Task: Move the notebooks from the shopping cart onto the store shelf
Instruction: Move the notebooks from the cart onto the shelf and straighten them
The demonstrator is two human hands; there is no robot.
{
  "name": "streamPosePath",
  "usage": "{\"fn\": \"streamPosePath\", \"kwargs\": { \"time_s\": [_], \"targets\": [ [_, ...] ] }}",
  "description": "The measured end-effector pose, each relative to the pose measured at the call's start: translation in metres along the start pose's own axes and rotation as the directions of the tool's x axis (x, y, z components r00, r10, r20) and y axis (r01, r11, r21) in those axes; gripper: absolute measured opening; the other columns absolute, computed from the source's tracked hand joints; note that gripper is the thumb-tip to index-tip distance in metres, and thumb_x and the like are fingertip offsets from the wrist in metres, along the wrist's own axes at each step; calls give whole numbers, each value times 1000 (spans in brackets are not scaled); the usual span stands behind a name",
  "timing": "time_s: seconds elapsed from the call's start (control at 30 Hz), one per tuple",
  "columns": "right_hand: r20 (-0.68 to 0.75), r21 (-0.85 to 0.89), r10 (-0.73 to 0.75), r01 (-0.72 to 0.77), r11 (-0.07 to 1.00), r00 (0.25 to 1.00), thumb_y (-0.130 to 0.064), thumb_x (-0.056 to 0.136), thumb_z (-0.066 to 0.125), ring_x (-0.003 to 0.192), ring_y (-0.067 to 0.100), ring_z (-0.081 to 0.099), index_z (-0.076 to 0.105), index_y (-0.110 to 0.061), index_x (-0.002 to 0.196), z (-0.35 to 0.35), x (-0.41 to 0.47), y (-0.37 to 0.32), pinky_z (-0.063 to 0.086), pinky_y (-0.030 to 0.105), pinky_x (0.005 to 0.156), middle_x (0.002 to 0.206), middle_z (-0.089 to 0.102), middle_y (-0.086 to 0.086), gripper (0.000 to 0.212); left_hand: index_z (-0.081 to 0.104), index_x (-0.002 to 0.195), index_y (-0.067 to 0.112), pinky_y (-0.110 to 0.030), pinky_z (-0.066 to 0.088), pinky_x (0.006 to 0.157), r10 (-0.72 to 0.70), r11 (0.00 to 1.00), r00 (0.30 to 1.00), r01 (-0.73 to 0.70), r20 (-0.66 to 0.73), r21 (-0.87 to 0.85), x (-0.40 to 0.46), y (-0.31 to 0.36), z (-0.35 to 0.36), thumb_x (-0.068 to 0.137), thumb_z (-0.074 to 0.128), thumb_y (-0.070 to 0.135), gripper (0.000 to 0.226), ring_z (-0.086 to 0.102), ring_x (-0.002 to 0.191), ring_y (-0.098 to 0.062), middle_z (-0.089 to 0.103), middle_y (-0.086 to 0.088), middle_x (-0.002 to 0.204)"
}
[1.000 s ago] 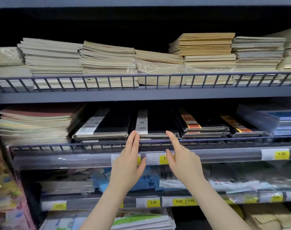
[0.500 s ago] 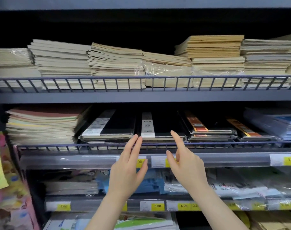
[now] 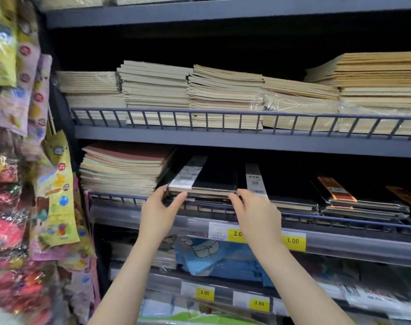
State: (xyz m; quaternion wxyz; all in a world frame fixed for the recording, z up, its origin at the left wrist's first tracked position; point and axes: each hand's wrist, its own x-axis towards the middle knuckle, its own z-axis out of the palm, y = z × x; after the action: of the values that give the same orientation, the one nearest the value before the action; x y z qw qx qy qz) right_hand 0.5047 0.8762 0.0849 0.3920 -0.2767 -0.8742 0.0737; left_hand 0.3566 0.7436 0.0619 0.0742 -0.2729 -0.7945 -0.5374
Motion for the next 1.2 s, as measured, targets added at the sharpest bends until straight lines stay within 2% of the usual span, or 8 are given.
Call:
{"fn": "streamPosePath", "kwargs": {
  "time_s": [0.27,0.43,0.6,0.73,0.9,1.0,1.07,1.2],
  "targets": [
    [32,-87,67,-64,994,997,-42,95,35,72,27,58,60,-12,92,5,6,-10,36,30,56,74,63,5,40,60,108,7,-27,40,73,4,1000,994,-8,-110,-28,1,3,4,79,66,41,45,59,92,-26,66,-8,105],
    [74,-17,96,-95,995,993,-45,92,43,82,29,62,55,-10,99,8,3,-13,38,30,58,87,66,7,38,55,118,9,-23,39,83,-15,998,996,11,-84,-54,0,8,4,77,70,40,54,54,116,-19,62,-7,121],
    [70,90,116,-122,988,991,-46,91,45,61,24,51,46,-13,74,11,2,-7,28,26,44,61,54,2,37,55,117,8,-25,41,86,5,1000,995,-7,-98,-22,-1,9,4,71,75,41,60,55,114,-19,63,-9,119],
    [33,107,98,-101,989,995,-46,93,40,58,25,53,52,-10,72,9,0,-5,33,29,47,57,53,3,43,60,92,9,-26,45,68,27,1000,994,-28,-110,-7,-1,10,1,72,70,52,49,60,83,-22,66,-5,84],
    [-11,18,100,-100,995,995,-41,95,37,58,24,48,57,-9,81,12,2,-7,31,28,47,63,53,3,40,39,63,18,-22,23,45,122,992,976,-115,-181,47,1,9,3,76,65,52,45,26,48,-14,31,4,52],
    [-4,18,96,-95,995,995,-42,94,39,59,25,53,59,-7,85,11,0,-7,36,28,48,63,57,4,42,47,73,15,-26,38,54,111,993,981,-103,-157,57,0,5,5,72,65,56,45,45,59,-15,50,4,64],
    [27,38,85,-86,996,996,-45,92,43,69,27,61,60,-10,95,8,-2,-6,39,29,53,72,66,5,40,55,97,17,-34,50,77,87,995,992,-81,-96,63,-3,2,4,67,69,58,53,59,94,-17,65,1,97],
    [1,1,68,-68,998,998,-41,93,45,80,31,65,58,-11,108,9,-4,-6,37,29,57,84,71,9,36,56,105,14,-35,46,82,83,991,986,-67,-145,113,-5,1,5,66,74,51,57,58,108,-24,66,-8,110]
  ]
}}
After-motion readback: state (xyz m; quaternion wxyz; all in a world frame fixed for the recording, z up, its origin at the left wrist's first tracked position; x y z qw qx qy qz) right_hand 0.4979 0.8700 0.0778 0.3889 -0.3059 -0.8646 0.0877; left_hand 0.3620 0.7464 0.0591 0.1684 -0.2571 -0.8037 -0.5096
